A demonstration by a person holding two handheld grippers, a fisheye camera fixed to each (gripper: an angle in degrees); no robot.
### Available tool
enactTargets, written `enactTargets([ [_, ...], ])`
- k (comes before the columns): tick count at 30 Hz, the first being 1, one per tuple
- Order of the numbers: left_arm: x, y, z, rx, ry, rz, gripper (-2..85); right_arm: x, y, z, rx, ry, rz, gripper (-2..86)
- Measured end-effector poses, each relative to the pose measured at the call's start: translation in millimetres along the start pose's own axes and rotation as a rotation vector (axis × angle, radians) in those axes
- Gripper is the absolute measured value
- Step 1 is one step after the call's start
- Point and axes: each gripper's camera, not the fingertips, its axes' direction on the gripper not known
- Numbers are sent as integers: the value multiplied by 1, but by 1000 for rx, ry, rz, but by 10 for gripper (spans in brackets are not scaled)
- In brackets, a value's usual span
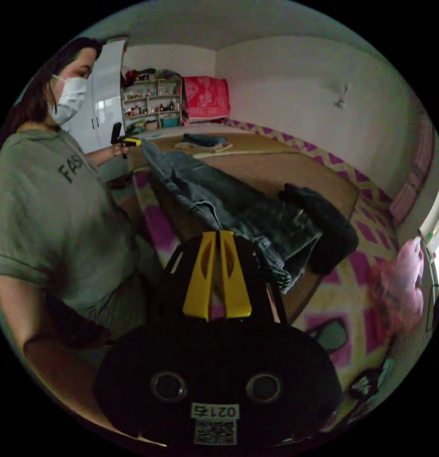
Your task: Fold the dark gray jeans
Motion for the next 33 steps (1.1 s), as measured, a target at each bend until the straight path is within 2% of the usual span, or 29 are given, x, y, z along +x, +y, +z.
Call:
enactTargets([
  [3,20,45,5,-67,14,-117,-10,-28,50,27,-140,-36,66,-6],
  [5,26,72,10,-73,19,-209,-10,-32,78,46,-166,-60,129,-7],
  [7,29,95,8,-36,24,-297,-9,-30,99,59,-163,-76,188,-7],
  [9,32,113,-3,9,45,-364,-9,-22,118,55,-69,-106,264,-5],
  [13,41,121,-29,12,80,-364,-8,-24,125,45,-75,-99,268,5],
  [16,44,121,-64,81,11,-386,-4,-30,119,32,-146,-93,244,22],
  [17,42,122,-78,113,-67,-416,1,-34,112,21,-154,-90,221,27],
  [18,41,121,-90,122,-165,-440,14,-38,104,4,-119,-75,179,32],
  [22,28,111,-98,54,-304,-435,65,-27,82,-28,28,38,203,58],
  [24,14,105,-91,12,-336,-454,75,-2,72,-14,-62,205,294,77],
  [27,-7,105,-79,-34,-309,-522,70,35,69,6,-131,293,389,87],
  [30,-20,112,-62,-169,-300,-565,49,65,63,14,-119,314,446,82],
  [32,-19,115,-67,-161,-350,-558,8,81,60,19,-112,303,473,68],
  [33,-19,117,-72,-152,-345,-565,1,92,60,32,-173,340,477,64],
])
